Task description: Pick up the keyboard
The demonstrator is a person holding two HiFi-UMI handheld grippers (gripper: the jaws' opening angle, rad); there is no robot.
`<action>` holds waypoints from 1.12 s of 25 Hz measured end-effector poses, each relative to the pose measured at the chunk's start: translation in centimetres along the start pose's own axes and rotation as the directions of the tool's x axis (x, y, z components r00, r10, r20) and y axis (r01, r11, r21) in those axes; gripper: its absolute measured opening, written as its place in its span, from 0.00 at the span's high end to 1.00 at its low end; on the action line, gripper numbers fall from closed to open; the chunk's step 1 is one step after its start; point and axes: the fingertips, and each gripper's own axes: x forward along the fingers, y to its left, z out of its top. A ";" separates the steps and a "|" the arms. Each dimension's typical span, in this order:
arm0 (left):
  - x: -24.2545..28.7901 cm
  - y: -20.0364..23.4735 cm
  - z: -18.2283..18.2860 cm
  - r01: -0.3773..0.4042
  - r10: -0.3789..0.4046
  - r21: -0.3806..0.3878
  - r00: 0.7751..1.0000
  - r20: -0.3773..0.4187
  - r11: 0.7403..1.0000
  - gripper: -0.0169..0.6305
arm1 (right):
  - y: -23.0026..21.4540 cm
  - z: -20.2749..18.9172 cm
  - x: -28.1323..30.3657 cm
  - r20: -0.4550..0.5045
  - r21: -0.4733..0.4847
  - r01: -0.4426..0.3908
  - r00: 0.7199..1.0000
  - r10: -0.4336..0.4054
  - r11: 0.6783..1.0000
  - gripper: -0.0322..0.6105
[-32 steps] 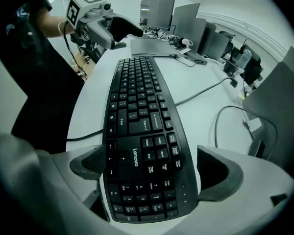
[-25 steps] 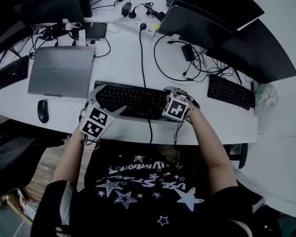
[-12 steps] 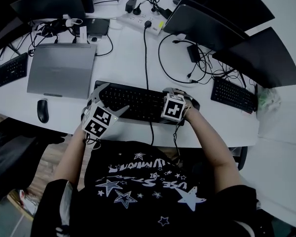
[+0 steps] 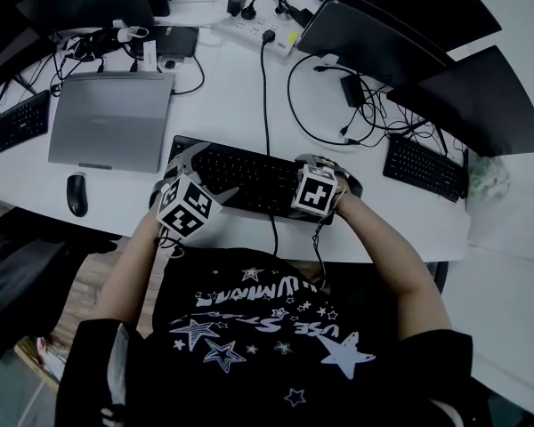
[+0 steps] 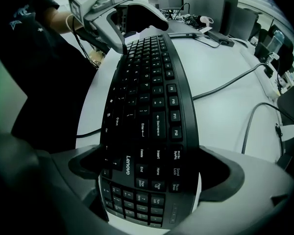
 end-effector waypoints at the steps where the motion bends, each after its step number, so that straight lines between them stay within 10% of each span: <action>1: 0.1 0.1 0.1 0.000 0.000 0.021 1.000 -0.007 1.000 0.30 | 0.0 0.0 0.0 0.002 0.009 0.003 1.000 -0.003 1.000 0.06; 16: 2.0 0.9 2.9 0.161 -0.132 0.226 0.982 -0.138 0.961 0.30 | 0.4 0.2 -1.2 -0.031 -0.015 0.178 0.983 -0.179 0.984 0.06; 21: 2.4 -0.2 0.7 0.375 -0.277 0.231 0.888 -0.367 0.898 0.30 | 0.7 0.2 -1.9 -0.040 -0.024 0.261 0.964 -0.262 0.965 0.06; 28: 3.1 -2.0 0.8 0.526 -0.377 0.215 0.789 -0.484 0.823 0.30 | 1.2 0.3 -2.7 -0.037 -0.034 0.377 0.925 -0.378 0.926 0.06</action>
